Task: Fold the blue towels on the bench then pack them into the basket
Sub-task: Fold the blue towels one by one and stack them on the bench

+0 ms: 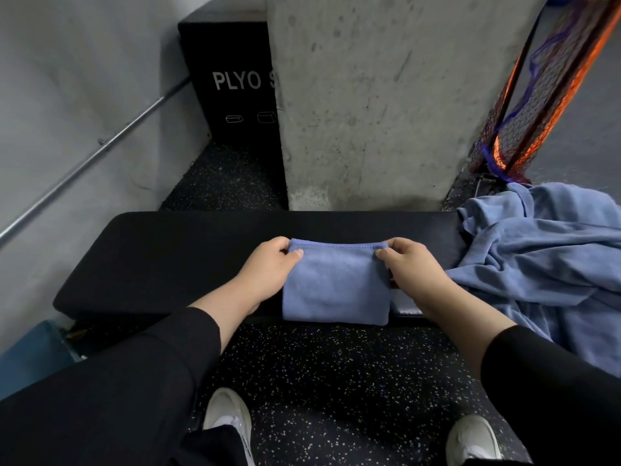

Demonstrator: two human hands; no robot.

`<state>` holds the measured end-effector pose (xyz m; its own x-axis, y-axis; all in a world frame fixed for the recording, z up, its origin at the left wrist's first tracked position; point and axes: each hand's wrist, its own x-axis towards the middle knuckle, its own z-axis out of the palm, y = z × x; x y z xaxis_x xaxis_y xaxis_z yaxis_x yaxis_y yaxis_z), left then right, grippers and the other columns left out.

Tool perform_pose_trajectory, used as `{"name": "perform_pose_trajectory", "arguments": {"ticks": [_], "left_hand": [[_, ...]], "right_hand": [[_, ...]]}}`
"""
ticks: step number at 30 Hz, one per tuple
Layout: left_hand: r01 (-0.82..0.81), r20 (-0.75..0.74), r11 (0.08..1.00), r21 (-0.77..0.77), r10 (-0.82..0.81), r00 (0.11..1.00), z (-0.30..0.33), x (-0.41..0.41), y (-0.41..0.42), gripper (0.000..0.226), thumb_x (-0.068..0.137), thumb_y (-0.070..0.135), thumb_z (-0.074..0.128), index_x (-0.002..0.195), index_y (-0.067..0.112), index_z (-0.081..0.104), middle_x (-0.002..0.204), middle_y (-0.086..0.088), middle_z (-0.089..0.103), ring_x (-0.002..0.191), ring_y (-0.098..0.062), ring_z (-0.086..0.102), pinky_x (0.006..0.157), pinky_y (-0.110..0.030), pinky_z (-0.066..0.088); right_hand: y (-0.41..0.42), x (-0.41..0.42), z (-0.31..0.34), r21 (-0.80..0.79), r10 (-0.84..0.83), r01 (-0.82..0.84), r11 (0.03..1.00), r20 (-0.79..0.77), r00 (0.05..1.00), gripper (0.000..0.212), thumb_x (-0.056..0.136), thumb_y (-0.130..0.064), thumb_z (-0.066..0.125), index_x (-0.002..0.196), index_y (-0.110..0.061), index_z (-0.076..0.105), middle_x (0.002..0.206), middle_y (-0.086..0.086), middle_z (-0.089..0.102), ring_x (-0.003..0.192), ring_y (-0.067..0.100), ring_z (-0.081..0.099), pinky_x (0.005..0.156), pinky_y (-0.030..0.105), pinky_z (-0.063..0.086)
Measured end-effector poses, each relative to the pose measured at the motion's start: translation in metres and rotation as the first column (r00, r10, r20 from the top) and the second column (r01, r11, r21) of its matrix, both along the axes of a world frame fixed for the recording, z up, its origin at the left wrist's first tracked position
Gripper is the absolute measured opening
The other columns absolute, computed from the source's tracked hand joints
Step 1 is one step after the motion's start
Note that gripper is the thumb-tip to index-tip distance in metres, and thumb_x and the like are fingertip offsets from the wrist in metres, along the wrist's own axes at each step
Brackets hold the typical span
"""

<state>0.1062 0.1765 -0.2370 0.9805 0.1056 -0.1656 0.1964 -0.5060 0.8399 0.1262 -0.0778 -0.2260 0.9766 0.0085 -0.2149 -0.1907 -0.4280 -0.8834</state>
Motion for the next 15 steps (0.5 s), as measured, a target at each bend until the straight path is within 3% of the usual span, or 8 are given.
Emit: {"name": "perform_pose_trajectory", "arguments": {"ticks": [3,5,7,9,12,15], "left_hand": [[-0.011,0.040,0.996,0.091,0.007,0.999,-0.007,0.018,-0.006,0.023,0.100,0.030,0.058,0.097,0.007,0.062,0.068,-0.005,0.055,0.061,-0.014,0.046,0.059,-0.033,0.037],[-0.019,0.053,0.990,0.137,0.012,0.999,-0.011,0.028,-0.009,0.016,0.100,0.029,0.059,0.104,0.014,0.063,0.068,0.001,0.055,0.061,-0.012,0.048,0.059,-0.029,0.038],[0.001,0.062,0.972,0.234,-0.016,0.998,-0.014,0.032,-0.011,0.030,0.100,0.030,0.059,0.128,0.022,0.058,0.094,0.002,0.064,0.087,-0.012,0.060,0.075,-0.027,0.046],[0.039,0.098,0.919,0.391,-0.083,0.992,-0.018,0.033,-0.012,0.047,0.101,0.031,0.058,0.146,0.025,0.046,0.127,0.003,0.056,0.118,-0.016,0.053,0.098,-0.033,0.045],[0.099,0.186,0.812,0.575,-0.247,0.951,-0.018,0.030,-0.015,0.045,0.102,0.029,0.053,0.147,0.025,0.047,0.143,0.005,0.046,0.129,-0.017,0.044,0.110,-0.038,0.035],[0.190,0.212,0.740,0.646,-0.412,0.886,-0.016,0.025,-0.016,0.040,0.103,0.027,0.050,0.143,0.024,0.054,0.146,0.008,0.048,0.134,-0.014,0.042,0.111,-0.033,0.027]], "right_hand": [[0.002,0.020,-0.005,-0.135,0.008,-0.003,0.991,0.037,0.999,0.015,0.094,-0.024,0.054,0.093,-0.020,0.068,0.076,-0.002,0.067,0.070,0.019,0.059,0.068,0.035,0.051],[0.003,0.029,-0.011,-0.224,0.014,-0.001,0.975,0.058,0.998,0.015,0.095,-0.027,0.056,0.099,-0.019,0.068,0.087,0.000,0.070,0.082,0.019,0.064,0.069,0.034,0.048],[0.002,0.036,-0.021,-0.321,0.029,-0.002,0.947,0.080,0.996,0.017,0.096,-0.031,0.060,0.105,-0.018,0.068,0.094,0.000,0.070,0.093,0.021,0.064,0.073,0.032,0.046],[0.001,0.039,-0.031,-0.428,0.056,-0.011,0.904,0.094,0.994,0.026,0.096,-0.035,0.063,0.114,-0.016,0.066,0.104,0.003,0.068,0.102,0.025,0.062,0.079,0.032,0.045],[0.000,0.036,-0.036,-0.536,0.102,0.032,0.844,0.218,0.971,0.039,0.095,-0.039,0.062,0.126,-0.016,0.061,0.118,0.007,0.059,0.110,0.030,0.056,0.090,0.040,0.048],[0.006,0.025,-0.030,-0.573,0.260,0.038,0.818,0.428,0.865,0.028,0.097,-0.030,0.061,0.120,-0.014,0.065,0.118,0.008,0.061,0.107,0.033,0.057,0.090,0.047,0.049]]}}
